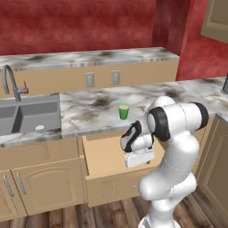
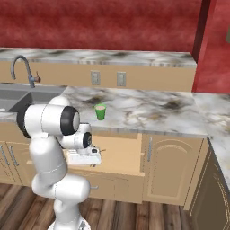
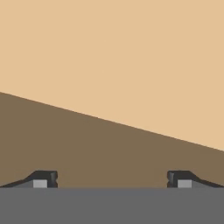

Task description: Pick up the straw from the right drawer and put it inside the smoothie cup.

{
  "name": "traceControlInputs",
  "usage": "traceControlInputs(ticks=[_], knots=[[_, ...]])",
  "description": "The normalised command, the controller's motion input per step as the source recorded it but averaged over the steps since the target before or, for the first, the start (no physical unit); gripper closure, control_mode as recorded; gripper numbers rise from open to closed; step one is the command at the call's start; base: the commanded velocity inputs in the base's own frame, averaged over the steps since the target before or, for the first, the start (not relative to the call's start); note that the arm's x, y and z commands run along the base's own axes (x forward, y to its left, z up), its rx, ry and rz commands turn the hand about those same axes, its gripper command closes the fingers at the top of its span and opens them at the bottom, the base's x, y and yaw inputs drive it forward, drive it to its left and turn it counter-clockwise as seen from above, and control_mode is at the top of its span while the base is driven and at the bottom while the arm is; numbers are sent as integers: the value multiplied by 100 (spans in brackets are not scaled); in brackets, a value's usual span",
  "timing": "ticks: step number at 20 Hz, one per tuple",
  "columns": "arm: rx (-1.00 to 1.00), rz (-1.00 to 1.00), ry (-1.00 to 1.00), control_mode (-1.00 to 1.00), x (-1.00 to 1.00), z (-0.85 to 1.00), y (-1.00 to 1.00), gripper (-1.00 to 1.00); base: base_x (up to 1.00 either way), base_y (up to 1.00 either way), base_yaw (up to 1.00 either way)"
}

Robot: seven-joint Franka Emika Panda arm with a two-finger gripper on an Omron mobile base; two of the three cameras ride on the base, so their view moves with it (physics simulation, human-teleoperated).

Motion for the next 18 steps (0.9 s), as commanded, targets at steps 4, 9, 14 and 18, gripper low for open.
traceControlInputs(ticks=[4, 9, 14, 18], knots=[[0, 10, -3, -100, -37, 95, 0, -100, 0, 0, 0], [8, 0, -10, -100, 23, 85, 0, -100, 0, 0, 0], [12, -1, -7, -100, 42, 12, 0, -100, 0, 0, 0], [13, -3, 0, -100, 49, -2, 0, -100, 0, 0, 0]])
